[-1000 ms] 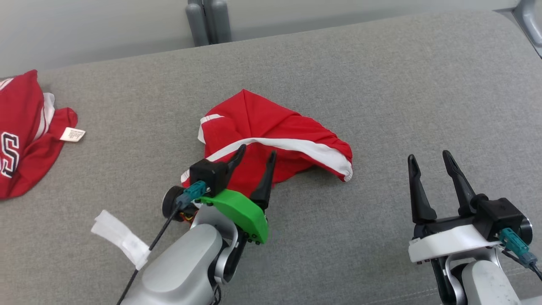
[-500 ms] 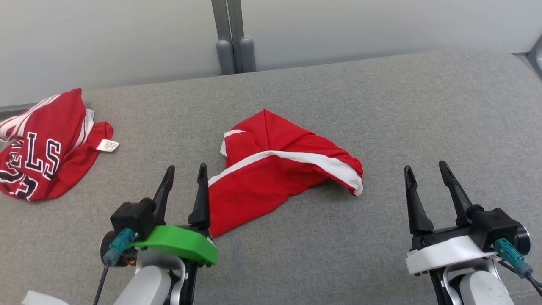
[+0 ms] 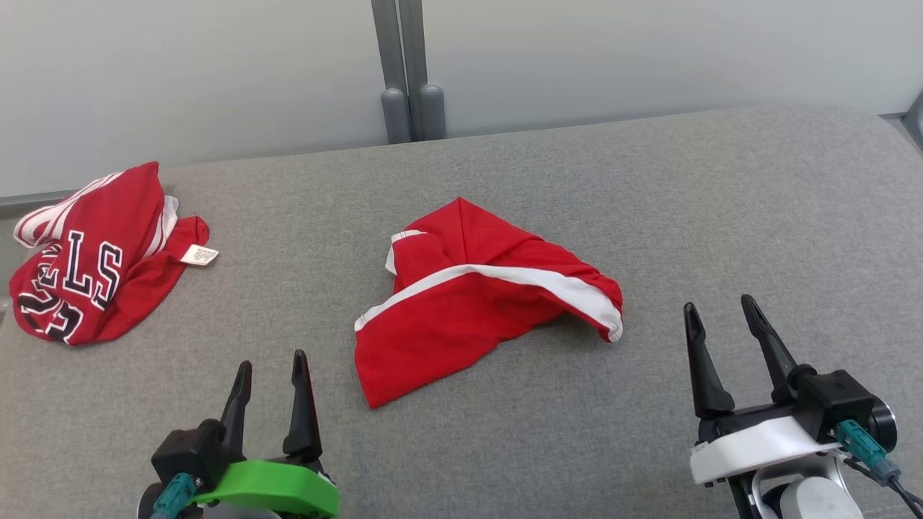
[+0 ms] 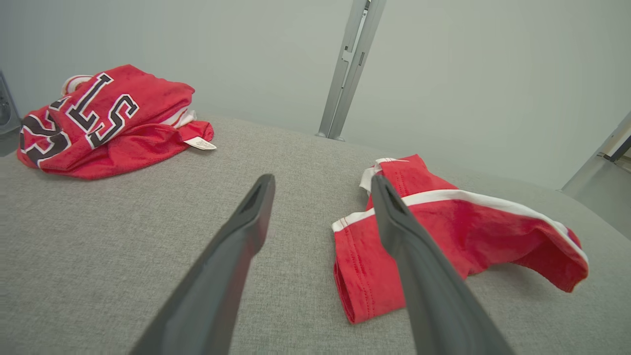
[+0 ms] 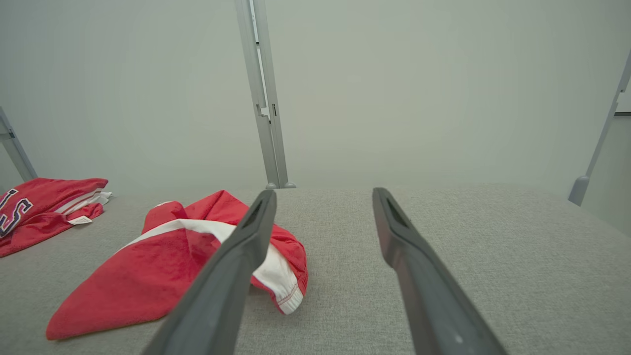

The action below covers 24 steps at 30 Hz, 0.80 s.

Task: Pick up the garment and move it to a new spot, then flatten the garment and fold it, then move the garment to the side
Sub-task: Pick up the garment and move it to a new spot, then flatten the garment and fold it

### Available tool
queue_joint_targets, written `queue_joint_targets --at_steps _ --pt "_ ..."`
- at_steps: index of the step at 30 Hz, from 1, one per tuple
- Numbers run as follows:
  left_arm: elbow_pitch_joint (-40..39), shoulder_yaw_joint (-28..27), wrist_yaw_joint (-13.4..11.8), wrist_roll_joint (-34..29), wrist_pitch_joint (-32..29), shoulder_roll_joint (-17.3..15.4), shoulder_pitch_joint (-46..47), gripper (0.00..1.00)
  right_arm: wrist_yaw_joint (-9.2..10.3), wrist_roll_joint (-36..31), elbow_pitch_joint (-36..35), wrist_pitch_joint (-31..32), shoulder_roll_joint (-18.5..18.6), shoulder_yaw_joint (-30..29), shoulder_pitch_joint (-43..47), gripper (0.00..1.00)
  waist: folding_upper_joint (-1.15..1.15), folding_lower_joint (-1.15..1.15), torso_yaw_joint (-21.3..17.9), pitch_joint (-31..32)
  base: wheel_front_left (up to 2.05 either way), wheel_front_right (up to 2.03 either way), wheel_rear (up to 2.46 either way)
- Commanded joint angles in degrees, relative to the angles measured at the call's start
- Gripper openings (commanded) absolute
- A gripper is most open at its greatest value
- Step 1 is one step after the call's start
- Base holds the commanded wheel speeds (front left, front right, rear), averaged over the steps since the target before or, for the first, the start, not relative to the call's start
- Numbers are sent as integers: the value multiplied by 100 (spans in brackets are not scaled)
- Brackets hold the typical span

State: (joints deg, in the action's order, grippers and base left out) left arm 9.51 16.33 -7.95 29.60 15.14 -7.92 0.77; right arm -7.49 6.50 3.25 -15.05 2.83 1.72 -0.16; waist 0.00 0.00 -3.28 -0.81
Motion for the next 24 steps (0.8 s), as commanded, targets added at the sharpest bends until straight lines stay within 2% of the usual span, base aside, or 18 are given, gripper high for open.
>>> queue_joint_targets --at_steps 1,9,24 --pt "-13 -74 54 -77 1 42 -105 100 0 35 16 -20 10 3 87 100 0 0 7 8 0 0 0" --pt "97 -386 294 -397 2 276 -236 100 0 55 55 -20 10 5 89 100 0 0 29 20 0 0 0" --pt "220 -648 508 -721 2 446 -208 100 0 41 116 -20 10 -19 39 100 0 0 62 -48 0 0 0"
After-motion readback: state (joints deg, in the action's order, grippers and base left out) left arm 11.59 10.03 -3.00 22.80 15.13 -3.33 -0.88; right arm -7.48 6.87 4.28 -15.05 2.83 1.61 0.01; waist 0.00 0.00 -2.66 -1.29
